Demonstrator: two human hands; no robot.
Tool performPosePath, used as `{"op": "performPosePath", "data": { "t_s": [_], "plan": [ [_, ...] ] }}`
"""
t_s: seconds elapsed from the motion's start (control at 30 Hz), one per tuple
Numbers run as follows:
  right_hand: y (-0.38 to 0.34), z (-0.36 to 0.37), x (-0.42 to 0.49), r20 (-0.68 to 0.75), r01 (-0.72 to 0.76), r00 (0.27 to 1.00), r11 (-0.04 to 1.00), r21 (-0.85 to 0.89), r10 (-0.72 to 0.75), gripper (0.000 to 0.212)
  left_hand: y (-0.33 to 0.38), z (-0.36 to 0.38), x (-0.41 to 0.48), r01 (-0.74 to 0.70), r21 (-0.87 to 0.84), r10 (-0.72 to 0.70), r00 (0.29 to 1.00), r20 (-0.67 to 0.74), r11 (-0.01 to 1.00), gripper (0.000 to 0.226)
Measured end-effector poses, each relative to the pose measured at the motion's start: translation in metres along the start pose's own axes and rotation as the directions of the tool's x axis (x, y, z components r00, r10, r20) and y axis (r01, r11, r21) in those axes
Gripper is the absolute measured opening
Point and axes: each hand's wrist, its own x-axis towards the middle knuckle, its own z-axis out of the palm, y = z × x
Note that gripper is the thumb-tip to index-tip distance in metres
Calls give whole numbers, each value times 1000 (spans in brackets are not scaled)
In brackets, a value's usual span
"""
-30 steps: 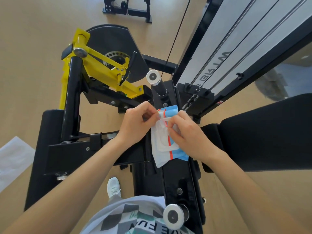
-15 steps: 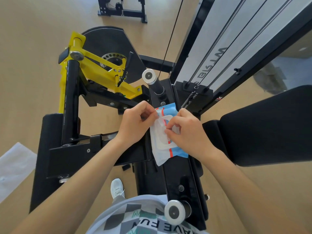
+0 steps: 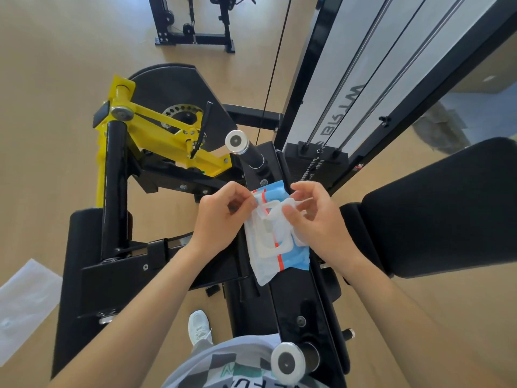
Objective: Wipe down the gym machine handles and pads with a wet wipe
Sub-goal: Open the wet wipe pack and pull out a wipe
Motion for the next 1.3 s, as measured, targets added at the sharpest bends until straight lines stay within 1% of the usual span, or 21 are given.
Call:
{"op": "performPosePath", "data": {
  "t_s": [0.03, 0.07, 0.1, 0.17, 0.2, 0.27, 0.33, 0.4, 0.47, 0.53, 0.6, 0.67, 0.73, 0.8, 0.9, 1.07, 1.1, 1.13, 1.2, 1.23, 1.3],
  "plan": [
    [2, 0, 0, 29, 33, 999, 996, -80, -31, 45, 0, 0, 0, 0, -1, 0, 1000, 5, 1000, 10],
    [3, 0, 0, 53, 62, 997, 986, -155, -54, 53, 0, -1, 0, -4, -2, 4, 1000, 9, 1000, 11],
    [4, 0, 0, 62, 87, 995, 973, -214, -75, 52, -1, -1, 0, -6, -2, 6, 1000, 13, 1000, 11],
    [3, 1, 1, 43, 132, 991, 952, -276, -125, 34, -1, -1, 0, 0, -4, 0, 1000, 16, 1000, 9],
    [3, 2, 1, 35, 157, 988, 950, -269, -153, 26, -1, 0, 0, 6, -3, -6, 1000, 15, 1000, 8],
    [3, 3, 2, 34, 191, 982, 962, -193, -187, 22, 0, 0, 0, 14, 2, -14, 1000, 12, 1000, 7],
    [2, 1, 3, 23, 166, 986, 982, -89, -165, 18, -1, 0, 0, 12, 10, -12, 1000, 17, 1000, 6],
    [1, -4, 3, 20, 85, 996, 996, 35, -86, 16, -1, 0, -1, 7, 17, -8, 1000, 23, 1000, 7],
    [-3, -8, 0, 14, -8, 1000, 984, 180, 5, 24, 0, 0, -2, 2, 30, -3, 1000, 28, 1000, 7],
    [-5, -10, -2, -10, -58, 998, 956, 288, 63, 32, 0, 1, -3, -5, 54, 3, 999, 35, 999, 10],
    [-4, -10, -3, -22, -88, 995, 932, 351, 102, 31, 2, 1, -4, -11, 47, 8, 998, 63, 999, 19],
    [-2, -10, -3, -18, -112, 991, 915, 387, 129, 25, 6, 1, -7, -31, 55, 24, 993, 115, 998, 33],
    [-2, -9, -4, -14, -112, 992, 911, 396, 128, 29, 9, -2, -10, -99, 138, 74, 982, 174, 985, 48],
    [-5, -10, -6, 1, -95, 995, 925, 367, 101, 31, 11, -5, -13, -179, 231, 127, 966, 225, 956, 57],
    [-5, -13, -6, 58, -71, 997, 964, 256, 57, 27, 11, -4, -16, -233, 309, 164, 958, 234, 922, 58],
    [-3, -17, -10, 218, 57, 974, 998, -2, -55, 52, 10, -1, -22, -302, 312, 245, 947, 208, 901, 48],
    [-3, -16, -10, 236, 88, 969, 994, -67, -69, 53, 10, -1, -24, -309, 310, 254, 945, 206, 899, 48],
    [-2, -15, -10, 239, 125, 967, 983, -131, -91, 47, 10, -1, -25, -309, 312, 254, 945, 204, 899, 49],
    [0, -15, -7, 230, 219, 959, 949, -228, -166, 27, 11, -2, -25, -294, 323, 238, 950, 201, 900, 52],
    [0, -15, -5, 233, 260, 952, 930, -258, -201, 18, 12, -2, -25, -284, 329, 229, 953, 197, 900, 53],
    [-2, -17, 0, 233, 315, 939, 902, -295, -252, 8, 13, -2, -25, -271, 338, 216, 957, 192, 901, 55]
  ]
}}
